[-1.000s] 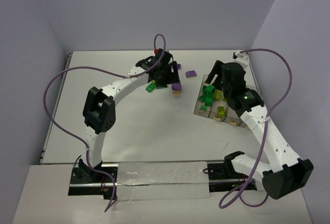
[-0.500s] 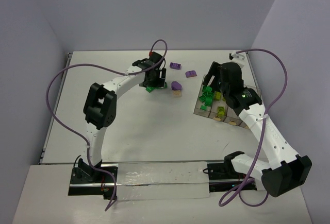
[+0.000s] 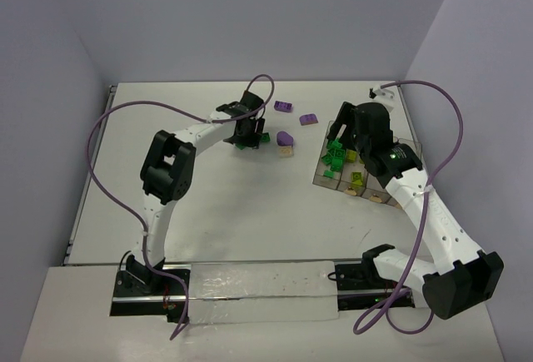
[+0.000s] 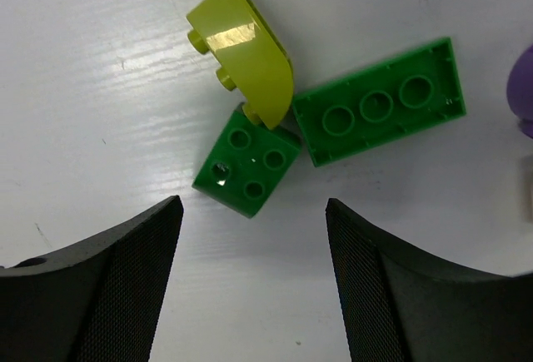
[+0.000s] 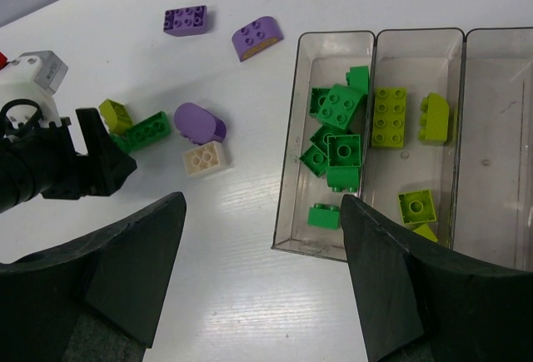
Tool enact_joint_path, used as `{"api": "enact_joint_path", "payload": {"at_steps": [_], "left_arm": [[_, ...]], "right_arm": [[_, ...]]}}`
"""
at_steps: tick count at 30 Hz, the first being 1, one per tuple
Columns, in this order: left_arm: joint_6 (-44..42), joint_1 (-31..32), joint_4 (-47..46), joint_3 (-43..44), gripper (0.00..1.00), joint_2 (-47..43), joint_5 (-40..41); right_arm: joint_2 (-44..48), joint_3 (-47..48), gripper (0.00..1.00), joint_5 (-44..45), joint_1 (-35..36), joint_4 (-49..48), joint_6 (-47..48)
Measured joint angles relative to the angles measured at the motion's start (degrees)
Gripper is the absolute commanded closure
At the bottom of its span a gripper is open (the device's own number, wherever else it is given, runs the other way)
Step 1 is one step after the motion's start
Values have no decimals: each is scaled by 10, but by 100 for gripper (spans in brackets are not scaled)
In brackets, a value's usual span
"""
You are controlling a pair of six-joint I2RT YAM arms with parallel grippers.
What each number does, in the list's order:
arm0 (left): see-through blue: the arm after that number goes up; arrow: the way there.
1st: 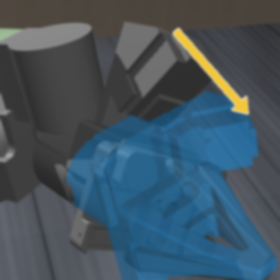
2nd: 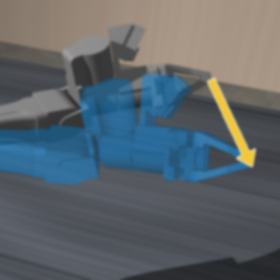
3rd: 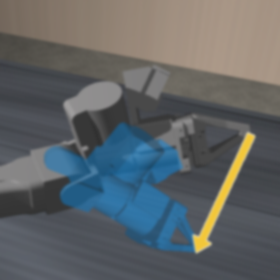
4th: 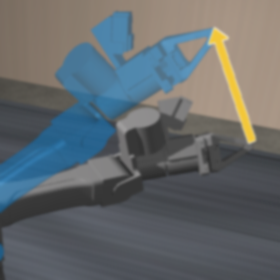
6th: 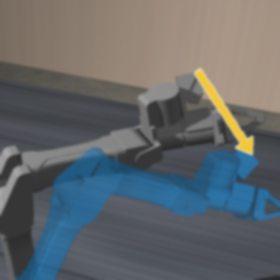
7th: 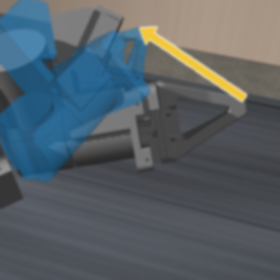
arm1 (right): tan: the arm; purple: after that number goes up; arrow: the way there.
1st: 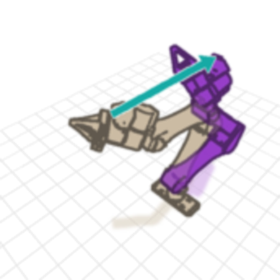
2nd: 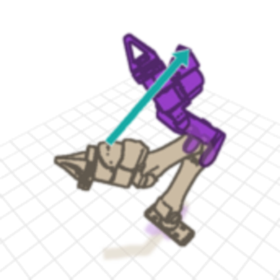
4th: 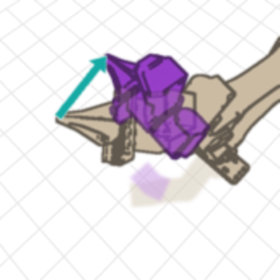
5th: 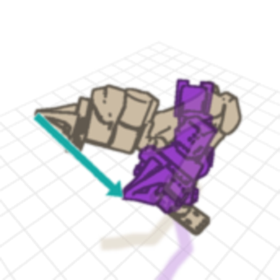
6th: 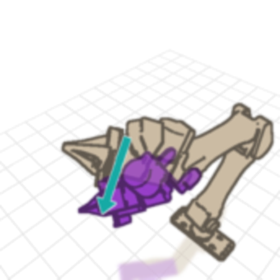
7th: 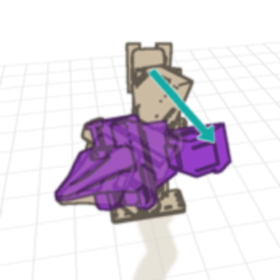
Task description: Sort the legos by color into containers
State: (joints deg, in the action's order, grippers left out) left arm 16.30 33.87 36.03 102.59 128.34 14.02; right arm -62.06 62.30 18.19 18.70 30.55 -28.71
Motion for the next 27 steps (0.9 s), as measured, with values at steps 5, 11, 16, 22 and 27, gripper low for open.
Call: {"api": "enact_joint_path", "payload": {"at_steps": [5,11,16,22,27], "left_arm": [[-8,-12,-19,1,30,15,0],[-11,-19,-38,9,74,23,2],[-3,-19,-54,-19,100,7,8],[32,-19,-55,-77,100,-74,-15],[66,9,-90,-82,100,-160,-66]], "right_arm": [[0,0,18,0,0,0,0],[0,0,18,0,0,1,0],[0,0,18,0,0,2,0],[6,0,18,0,0,2,0],[18,0,18,4,0,2,0]]}}
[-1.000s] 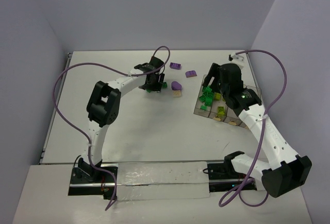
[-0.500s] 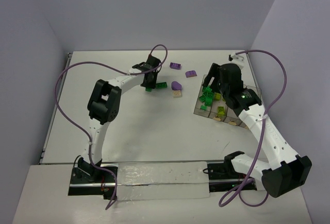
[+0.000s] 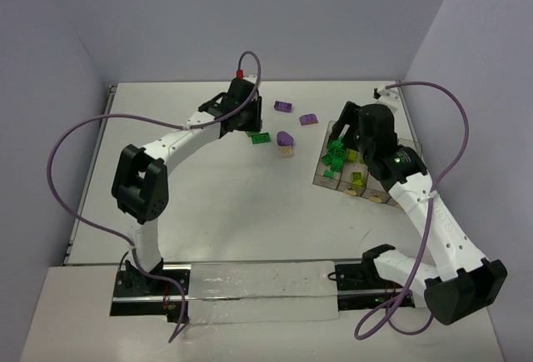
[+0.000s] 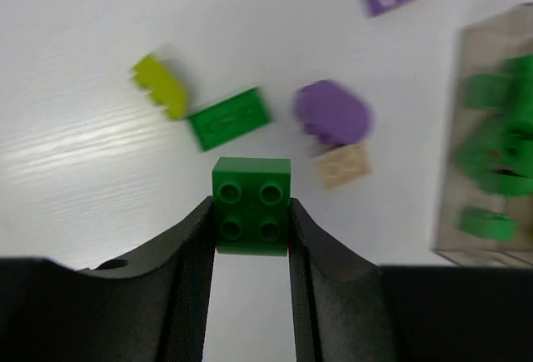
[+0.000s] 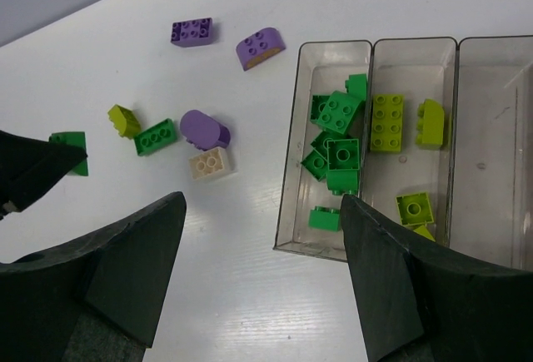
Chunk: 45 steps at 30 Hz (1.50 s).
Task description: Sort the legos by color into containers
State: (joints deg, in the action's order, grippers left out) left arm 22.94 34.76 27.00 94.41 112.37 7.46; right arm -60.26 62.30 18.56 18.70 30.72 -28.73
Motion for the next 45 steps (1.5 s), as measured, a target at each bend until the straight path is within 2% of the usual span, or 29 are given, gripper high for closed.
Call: {"api": "enact_joint_path", "payload": {"at_steps": [4,9,17,21,23,26,27,30,34,38,40,45], "left_arm": [[25,51,-23,42,100,-2,-38],[62,110,-46,121,99,71,-99],[117,136,-70,166,93,170,-203],[134,137,-74,191,75,200,-225],[140,138,-75,195,51,206,-232],[145,140,-75,200,36,209,-241],[145,140,-75,201,28,209,-244],[149,142,-78,205,15,209,-252],[150,143,-79,209,15,209,-256],[141,144,-71,210,29,208,-236],[134,144,-56,210,35,206,-203],[101,144,-2,200,35,190,-73]], "right_arm": [[28,-6,18,10,0,-3,-2],[81,-10,18,36,0,-3,-2],[110,-11,18,55,0,-5,-2],[111,-18,18,57,0,-3,-2],[110,-19,18,58,0,-2,-2],[111,-19,18,59,0,-1,-2],[110,-20,18,59,0,-1,-2],[110,-20,18,59,0,-1,-2],[110,-20,18,59,0,-1,-2],[110,-20,18,59,0,-1,-2],[110,-20,18,59,0,-1,-2],[106,-20,18,58,0,-2,-2]]}}
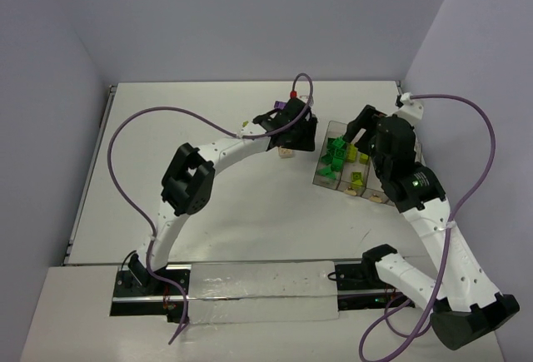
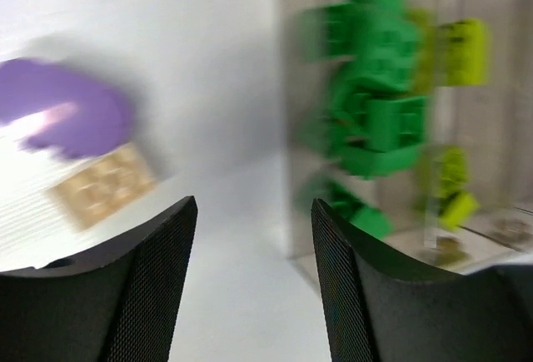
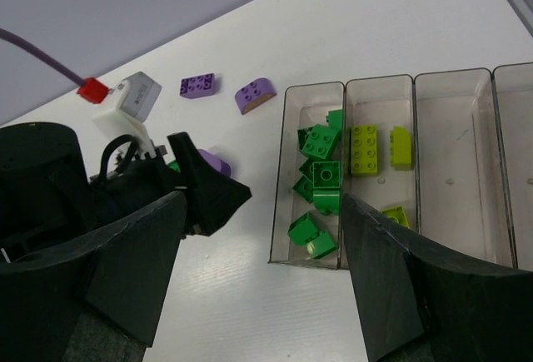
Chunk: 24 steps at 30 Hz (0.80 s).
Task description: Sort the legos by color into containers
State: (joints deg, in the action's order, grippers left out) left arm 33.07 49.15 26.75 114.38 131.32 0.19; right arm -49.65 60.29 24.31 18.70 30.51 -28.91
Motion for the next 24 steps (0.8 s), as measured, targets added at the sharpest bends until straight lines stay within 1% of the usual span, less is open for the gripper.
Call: {"api": "enact_joint_path", "payload": {"at_steps": [2,5,8,12,18,24], "left_arm": [[-13,-1,16,-18,34,-16,46],[-29,-7,26,-39,28,-33,89],[-39,-20,32,-48,24,-38,117],[-44,-53,46,-51,18,-39,136],[-57,-100,50,-48,19,-35,148],[-86,-106,58,-4,19,2,148]], "right_arm": [[-3,0,18,-2,0,0,0],[-6,-1,18,-4,0,0,0],[-8,-1,18,-6,0,0,0],[-8,-1,19,-8,0,0,2],[-15,-1,19,-12,0,0,2],[-17,-1,19,-12,0,0,4]]}}
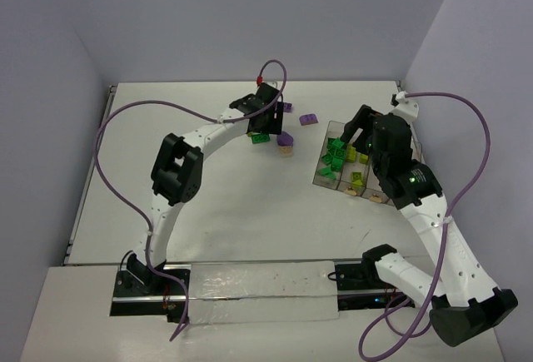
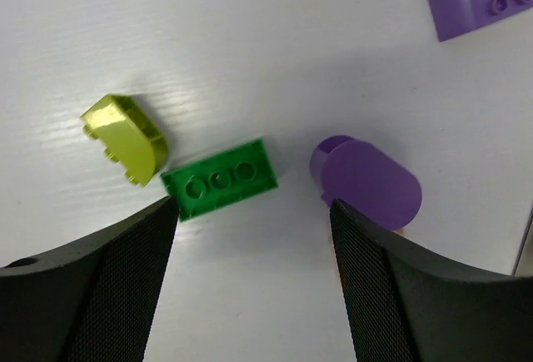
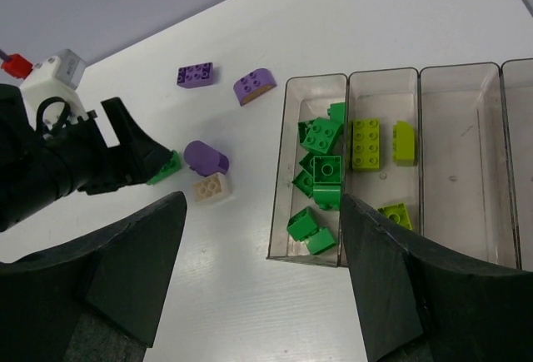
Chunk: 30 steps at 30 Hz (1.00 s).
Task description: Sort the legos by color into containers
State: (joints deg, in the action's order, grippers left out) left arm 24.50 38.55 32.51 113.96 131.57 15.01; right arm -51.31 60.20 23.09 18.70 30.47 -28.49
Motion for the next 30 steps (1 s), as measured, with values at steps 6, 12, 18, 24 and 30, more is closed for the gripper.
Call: {"api": "enact_joint_path", "payload": {"at_steps": [6,12,18,24,30], "left_arm": [[-23,-6,3,53,18,50,-13],[-36,-25,0,62,19,75,-37],[-42,-33,-16,43,27,75,-55],[-38,-31,-56,-28,31,48,-68],[-25,-28,-68,-71,35,21,-75]], "right_arm": [[-3,0,19,-1,0,0,1],[-8,0,19,-7,0,0,1],[-11,0,19,-12,0,0,1],[-14,0,19,-18,0,-3,0],[-16,0,19,-25,0,-4,0]]}}
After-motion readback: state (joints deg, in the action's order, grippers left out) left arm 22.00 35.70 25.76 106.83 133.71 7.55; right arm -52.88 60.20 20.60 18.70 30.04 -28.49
